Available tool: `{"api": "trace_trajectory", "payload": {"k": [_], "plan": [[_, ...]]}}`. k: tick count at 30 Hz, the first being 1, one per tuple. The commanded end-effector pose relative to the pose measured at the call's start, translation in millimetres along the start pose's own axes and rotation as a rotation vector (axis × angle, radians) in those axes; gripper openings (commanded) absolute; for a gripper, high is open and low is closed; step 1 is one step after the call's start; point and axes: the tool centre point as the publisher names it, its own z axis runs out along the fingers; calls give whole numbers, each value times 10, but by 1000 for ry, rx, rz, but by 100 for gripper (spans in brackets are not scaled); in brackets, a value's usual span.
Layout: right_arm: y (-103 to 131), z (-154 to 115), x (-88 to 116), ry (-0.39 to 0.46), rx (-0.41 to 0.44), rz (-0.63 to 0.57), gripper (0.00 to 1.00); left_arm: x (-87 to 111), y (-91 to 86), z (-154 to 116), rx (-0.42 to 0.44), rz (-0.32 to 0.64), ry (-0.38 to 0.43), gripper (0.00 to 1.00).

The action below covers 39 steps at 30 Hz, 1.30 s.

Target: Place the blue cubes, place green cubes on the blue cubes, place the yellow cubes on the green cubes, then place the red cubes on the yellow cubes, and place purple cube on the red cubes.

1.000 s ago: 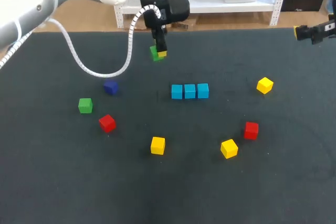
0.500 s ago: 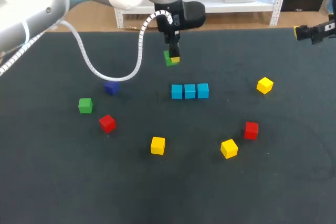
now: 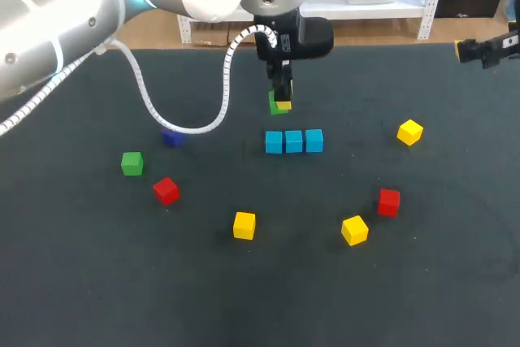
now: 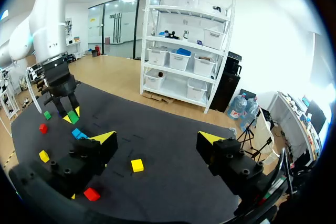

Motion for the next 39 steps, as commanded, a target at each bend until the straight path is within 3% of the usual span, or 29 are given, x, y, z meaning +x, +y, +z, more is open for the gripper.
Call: {"api": "trace_trajectory", "payload": {"k": [1, 15, 39], "plan": [[-7, 31, 29, -54, -5, 1, 100, -115, 101, 15, 31, 12, 18, 0], [-7, 31, 29, -54, -5, 1, 100, -312, 12, 180, 86, 54, -8, 0], [-7, 31, 29, -54, -5, 1, 100, -417, -45, 455, 116, 79, 8, 0]]}}
